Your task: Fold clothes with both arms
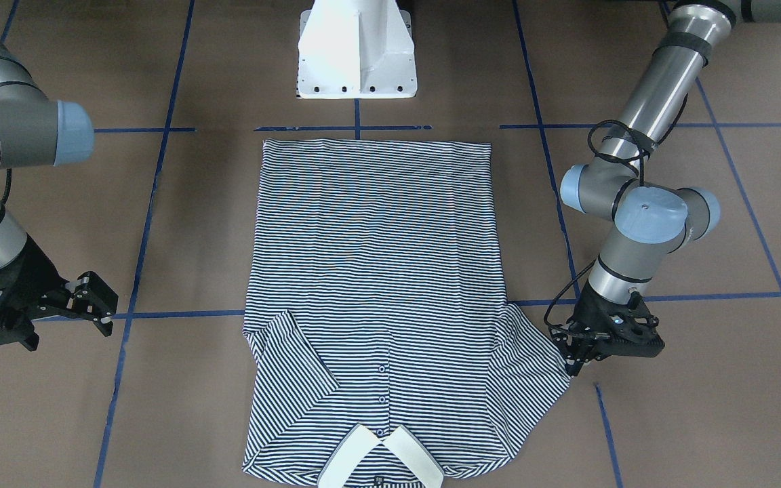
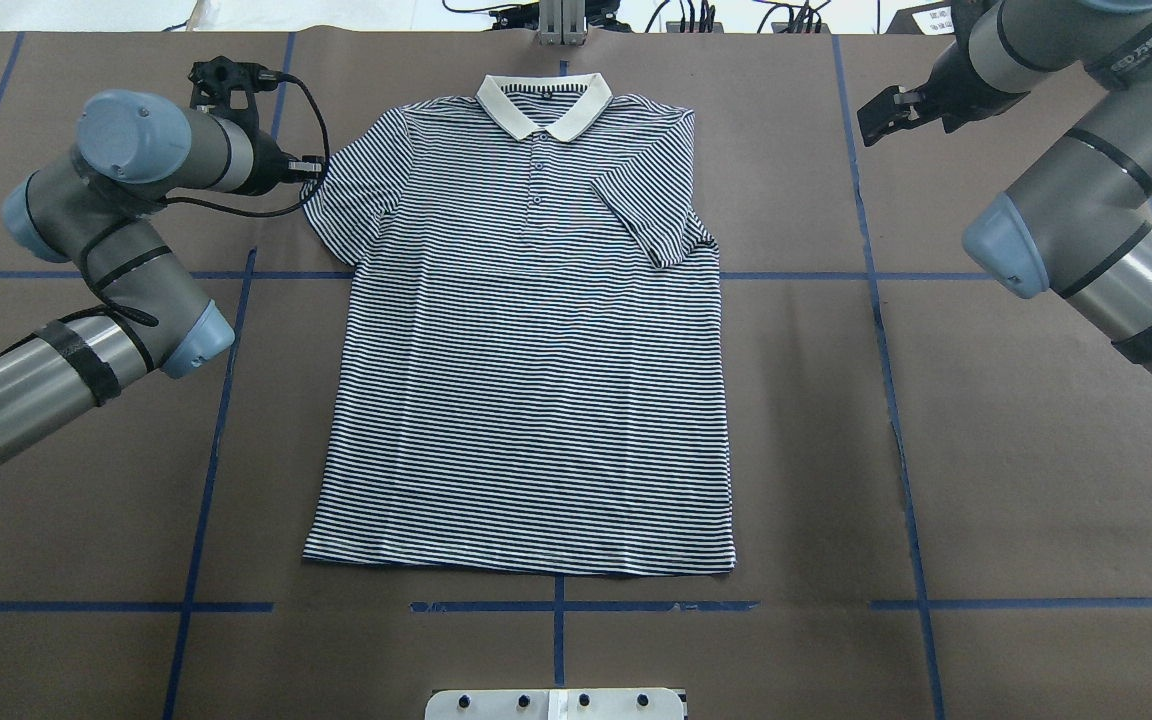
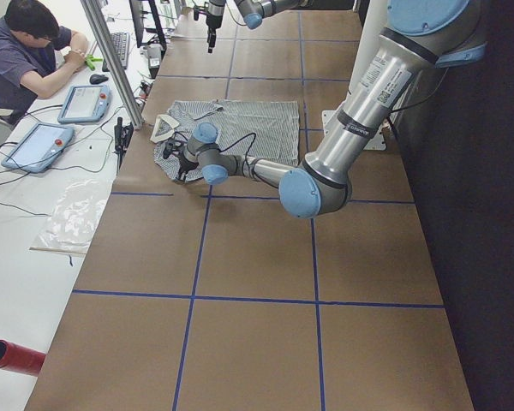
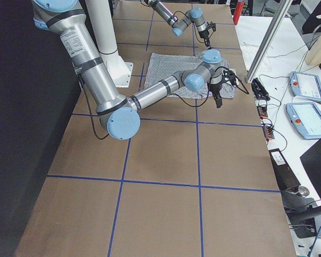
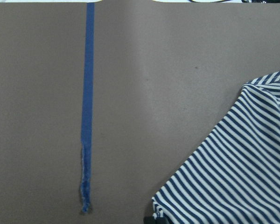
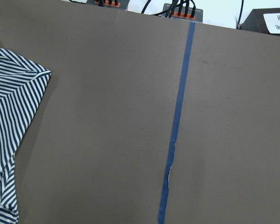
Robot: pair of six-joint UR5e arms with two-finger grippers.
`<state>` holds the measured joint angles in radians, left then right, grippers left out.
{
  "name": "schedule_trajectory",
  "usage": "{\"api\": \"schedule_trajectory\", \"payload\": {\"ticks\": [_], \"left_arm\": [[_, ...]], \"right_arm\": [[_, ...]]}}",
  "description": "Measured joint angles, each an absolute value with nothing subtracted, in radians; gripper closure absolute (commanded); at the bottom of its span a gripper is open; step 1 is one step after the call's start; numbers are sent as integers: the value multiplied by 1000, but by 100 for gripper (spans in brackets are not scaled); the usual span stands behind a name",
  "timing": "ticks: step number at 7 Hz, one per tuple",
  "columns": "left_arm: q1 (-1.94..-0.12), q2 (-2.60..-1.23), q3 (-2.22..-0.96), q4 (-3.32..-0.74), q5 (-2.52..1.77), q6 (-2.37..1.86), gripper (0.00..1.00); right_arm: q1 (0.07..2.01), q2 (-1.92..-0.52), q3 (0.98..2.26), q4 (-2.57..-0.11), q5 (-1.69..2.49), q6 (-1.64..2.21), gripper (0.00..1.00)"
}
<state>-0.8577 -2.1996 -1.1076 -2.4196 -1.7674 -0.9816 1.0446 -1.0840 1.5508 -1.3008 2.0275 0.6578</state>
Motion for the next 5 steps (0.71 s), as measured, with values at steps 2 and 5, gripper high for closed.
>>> {"api": "schedule_trajectory", "payload": {"ticks": [2,5], "left_arm": [[-816,-2299,-1122,-2289,-1765,-1080,100],[-728,-2432,-1093,-2152,-1723,-1195,100]], "right_arm": [[1044,-1084,1551,-1300,2027,661,0],[1043,-1083,1550,-1301,2026,661,0]]}}
